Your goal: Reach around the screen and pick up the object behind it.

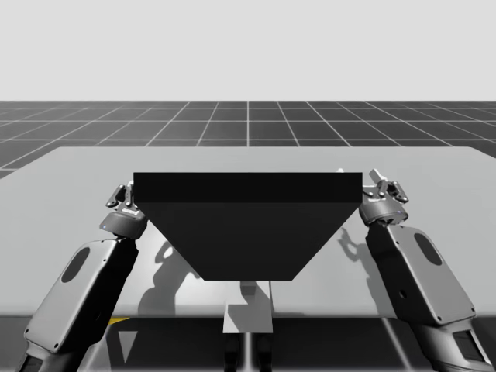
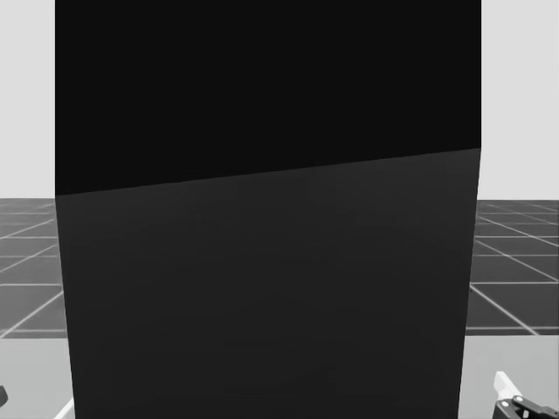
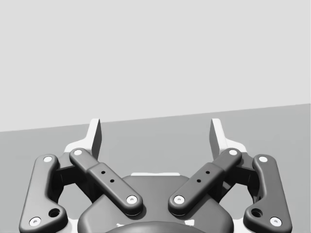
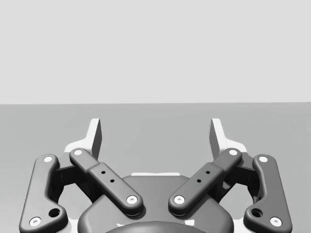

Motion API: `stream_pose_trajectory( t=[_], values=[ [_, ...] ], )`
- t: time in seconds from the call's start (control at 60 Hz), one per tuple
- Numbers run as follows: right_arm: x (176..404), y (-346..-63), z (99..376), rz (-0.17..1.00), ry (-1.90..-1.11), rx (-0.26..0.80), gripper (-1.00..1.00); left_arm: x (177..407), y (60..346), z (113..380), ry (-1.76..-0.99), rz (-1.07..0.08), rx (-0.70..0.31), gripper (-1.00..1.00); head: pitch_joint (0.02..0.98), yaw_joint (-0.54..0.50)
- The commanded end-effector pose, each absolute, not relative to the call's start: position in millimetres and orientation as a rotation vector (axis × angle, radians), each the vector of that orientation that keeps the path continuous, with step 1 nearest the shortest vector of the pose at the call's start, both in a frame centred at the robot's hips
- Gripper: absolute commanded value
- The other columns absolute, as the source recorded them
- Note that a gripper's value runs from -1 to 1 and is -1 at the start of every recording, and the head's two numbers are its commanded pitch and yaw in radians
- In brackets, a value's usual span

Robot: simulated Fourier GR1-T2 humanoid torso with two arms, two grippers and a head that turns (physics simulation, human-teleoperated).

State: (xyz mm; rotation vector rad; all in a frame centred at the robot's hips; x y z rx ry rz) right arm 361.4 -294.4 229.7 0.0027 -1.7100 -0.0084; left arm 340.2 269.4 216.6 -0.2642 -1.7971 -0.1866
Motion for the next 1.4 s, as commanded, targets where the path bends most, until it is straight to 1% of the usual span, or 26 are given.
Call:
stream_pose_trajectory(
  t=[0.017,0.05,0.1,0.15,0.25,0.283,0.333,0.383,0.4,0.417,0.45,0.483,0.533,0.567,0.583,0.633,0.767,0.833,0.933,0.967,1.017,1.033,1.1,1.15,1.25,1.4],
  values=[
    [359,-292,229,-0.005,-1.708,-0.024,-1.00,341,269,216,-1.798,-0.190,-0.259,-1.00,0.171,-0.02],
    [358,-290,229,0.011,-1.726,-0.029,-1.00,341,270,216,-1.798,-0.191,-0.258,-1.00,0.171,-0.02],
    [358,-287,229,0.047,-1.722,0.036,-1.00,340,270,217,-1.798,-0.192,-0.261,-1.00,0.172,-0.02],
    [358,-284,227,0.090,-1.705,0.053,-1.00,339,270,218,-1.794,-0.207,-0.265,-1.00,0.174,-0.02],
    [358,-283,227,0.115,-1.710,0.088,-1.00,332,271,220,-1.776,-0.270,-0.279,-1.00,0.175,-0.02],
    [357,-283,226,0.164,-1.721,0.099,-1.00,330,273,220,-1.771,-0.283,-0.286,-1.00,0.175,-0.02],
    [352,-280,226,0.186,-1.715,0.144,-1.00,324,275,220,-1.751,-0.323,-0.296,-1.00,0.178,-0.02],
    [348,-279,225,0.218,-1.708,0.160,-1.00,321,276,220,-1.746,-0.338,-0.298,-1.00,0.180,-0.02],
    [345,-279,226,0.248,-1.705,0.168,-1.00,318,277,220,-1.725,-0.365,-0.316,-1.00,0.181,-0.02],
    [344,-279,226,0.246,-1.703,0.179,-1.00,317,277,220,-1.720,-0.377,-0.317,-1.00,0.182,-0.02],
    [342,-279,226,0.239,-1.697,0.200,-1.00,314,278,220,-1.715,-0.401,-0.310,-1.00,0.183,-0.02],
    [338,-280,224,0.270,-1.686,0.241,-1.00,310,279,221,-1.700,-0.450,-0.311,-1.00,0.187,-0.02],
    [336,-282,223,0.288,-1.677,0.271,-1.00,307,280,221,-1.694,-0.482,-0.310,-1.00,0.188,-0.02],
    [334,-283,221,0.309,-1.675,0.315,-1.00,305,281,221,-1.688,-0.509,-0.314,-1.00,0.190,-0.02],
    [332,-284,219,0.321,-1.651,0.361,-1.00,303,282,222,-1.680,-0.536,-0.322,-1.00,0.192,-0.02],
    [329,-285,217,0.343,-1.649,0.389,-1.00,302,283,222,-1.677,-0.545,-0.333,-1.00,0.193,-0.02],
    [312,-283,211,0.481,-1.644,0.505,-1.00,298,292,224,-1.646,-0.622,-0.391,-1.00,0.198,-0.02],
    [306,-282,207,0.521,-1.641,0.559,-1.00,297,296,224,-1.630,-0.655,-0.424,-1.00,0.200,-0.02],
    [298,-280,201,0.589,-1.628,0.626,-1.00,295,299,223,-1.597,-0.716,-0.498,-1.00,0.201,-0.02],
    [296,-279,198,0.614,-1.637,0.631,-1.00,293,299,222,-1.587,-0.737,-0.505,-1.00,0.202,-0.02],
    [295,-277,194,0.633,-1.624,0.648,-1.00,292,299,220,-1.572,-0.762,-0.518,-1.00,0.203,-0.02],
    [294,-275,190,0.655,-1.617,0.656,-1.00,290,298,219,-1.558,-0.789,-0.529,-1.00,0.203,-0.02],
    [293,-271,182,0.666,-1.617,0.680,-1.00,288,295,215,-1.535,-0.832,-0.515,-1.00,0.205,-0.03],
    [296,-268,173,0.678,-1.652,0.663,-1.00,287,292,212,-1.519,-0.861,-0.495,-1.00,0.207,-0.03],
    [305,-267,165,0.673,-1.627,0.683,-1.00,285,289,209,-1.507,-0.880,-0.494,-1.00,0.210,-0.03],
    [325,-262,153,0.714,-1.586,0.692,-1.00,285,284,206,-1.502,-0.900,-0.490,-1.00,0.218,-0.04]
  ],
)
